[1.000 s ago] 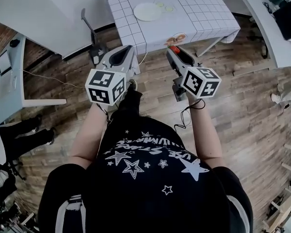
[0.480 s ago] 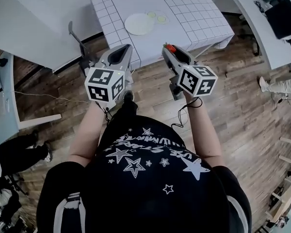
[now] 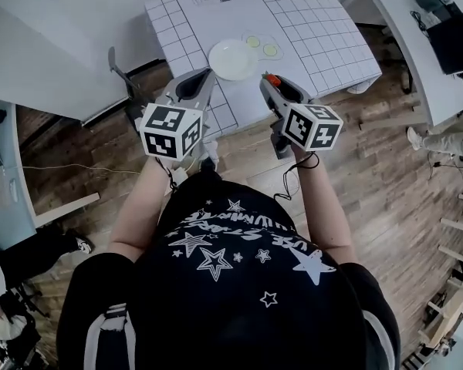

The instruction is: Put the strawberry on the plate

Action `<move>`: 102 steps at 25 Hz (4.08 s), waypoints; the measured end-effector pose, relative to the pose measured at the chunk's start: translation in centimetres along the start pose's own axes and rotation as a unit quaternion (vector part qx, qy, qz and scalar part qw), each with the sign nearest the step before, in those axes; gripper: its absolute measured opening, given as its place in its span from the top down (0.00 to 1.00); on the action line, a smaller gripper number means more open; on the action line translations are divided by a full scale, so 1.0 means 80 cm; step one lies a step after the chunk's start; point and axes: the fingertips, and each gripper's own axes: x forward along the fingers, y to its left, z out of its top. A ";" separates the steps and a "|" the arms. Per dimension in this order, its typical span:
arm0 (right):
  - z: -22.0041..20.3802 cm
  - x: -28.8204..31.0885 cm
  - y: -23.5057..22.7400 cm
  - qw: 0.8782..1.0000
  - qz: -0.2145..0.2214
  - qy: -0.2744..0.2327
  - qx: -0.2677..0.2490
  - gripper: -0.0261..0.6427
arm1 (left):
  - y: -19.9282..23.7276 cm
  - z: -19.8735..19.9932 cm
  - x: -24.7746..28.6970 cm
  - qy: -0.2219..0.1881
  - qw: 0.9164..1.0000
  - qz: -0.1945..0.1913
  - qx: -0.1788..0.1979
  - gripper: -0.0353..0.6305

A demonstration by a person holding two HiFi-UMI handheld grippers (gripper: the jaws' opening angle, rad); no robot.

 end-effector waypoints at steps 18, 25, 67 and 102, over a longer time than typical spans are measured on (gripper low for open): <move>-0.039 0.157 -0.039 0.993 -0.063 0.098 -0.025 0.74 | 0.118 -0.046 0.087 0.053 0.997 -0.046 -0.043 0.93; -0.062 0.211 -0.058 0.987 -0.074 0.138 -0.030 0.74 | 0.149 -0.067 0.113 0.081 0.995 -0.046 -0.048 0.93; -0.047 0.106 -0.004 0.993 -0.040 0.092 -0.068 0.78 | 0.049 -0.069 0.048 0.061 0.997 -0.025 -0.031 0.93; -0.098 -0.272 0.117 0.997 0.065 -0.029 -0.037 0.94 | -0.273 -0.070 -0.196 0.022 0.999 0.039 0.016 0.93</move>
